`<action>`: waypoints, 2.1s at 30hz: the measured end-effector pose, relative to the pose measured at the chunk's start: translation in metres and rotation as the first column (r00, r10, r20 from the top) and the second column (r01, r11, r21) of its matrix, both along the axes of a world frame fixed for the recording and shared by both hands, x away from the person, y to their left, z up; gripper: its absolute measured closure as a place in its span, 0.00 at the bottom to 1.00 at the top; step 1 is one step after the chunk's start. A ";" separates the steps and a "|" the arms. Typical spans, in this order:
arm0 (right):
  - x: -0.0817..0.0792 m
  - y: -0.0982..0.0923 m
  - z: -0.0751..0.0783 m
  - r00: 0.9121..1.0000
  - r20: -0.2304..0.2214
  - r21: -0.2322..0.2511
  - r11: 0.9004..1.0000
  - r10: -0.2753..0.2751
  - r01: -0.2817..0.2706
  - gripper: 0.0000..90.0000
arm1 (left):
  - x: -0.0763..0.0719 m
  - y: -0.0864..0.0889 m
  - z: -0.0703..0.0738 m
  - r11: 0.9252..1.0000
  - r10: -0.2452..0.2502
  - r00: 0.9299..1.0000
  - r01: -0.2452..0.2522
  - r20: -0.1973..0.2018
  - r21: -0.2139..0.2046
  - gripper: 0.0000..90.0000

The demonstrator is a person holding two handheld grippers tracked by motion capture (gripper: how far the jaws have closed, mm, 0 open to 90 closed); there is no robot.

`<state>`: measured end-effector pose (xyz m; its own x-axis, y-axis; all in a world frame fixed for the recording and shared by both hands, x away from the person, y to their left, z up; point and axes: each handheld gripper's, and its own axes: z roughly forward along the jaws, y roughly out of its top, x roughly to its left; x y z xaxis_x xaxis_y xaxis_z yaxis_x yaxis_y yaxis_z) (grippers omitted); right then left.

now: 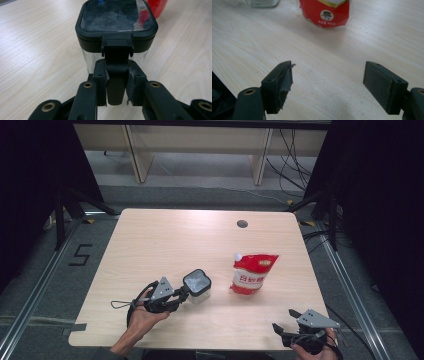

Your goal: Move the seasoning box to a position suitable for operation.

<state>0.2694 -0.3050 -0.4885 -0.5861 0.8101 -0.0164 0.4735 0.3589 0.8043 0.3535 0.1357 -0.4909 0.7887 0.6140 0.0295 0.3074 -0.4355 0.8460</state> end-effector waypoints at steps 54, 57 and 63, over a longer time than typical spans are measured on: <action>0.000 0.000 -0.002 1.000 -0.023 0.008 1.000 0.013 -0.013 0.27 | -0.028 -0.014 0.005 0.991 -0.125 0.992 0.123 -0.032 -0.061 0.44; 0.000 0.000 -0.003 1.000 -0.020 0.007 1.000 0.017 -0.017 0.27 | -0.032 -0.010 0.009 0.993 -0.095 0.994 0.091 -0.054 -0.077 0.38; 0.001 0.000 -0.003 0.999 -0.008 -0.001 0.999 0.032 -0.032 0.27 | -0.036 -0.006 0.019 0.994 -0.070 0.995 0.064 -0.070 -0.093 0.33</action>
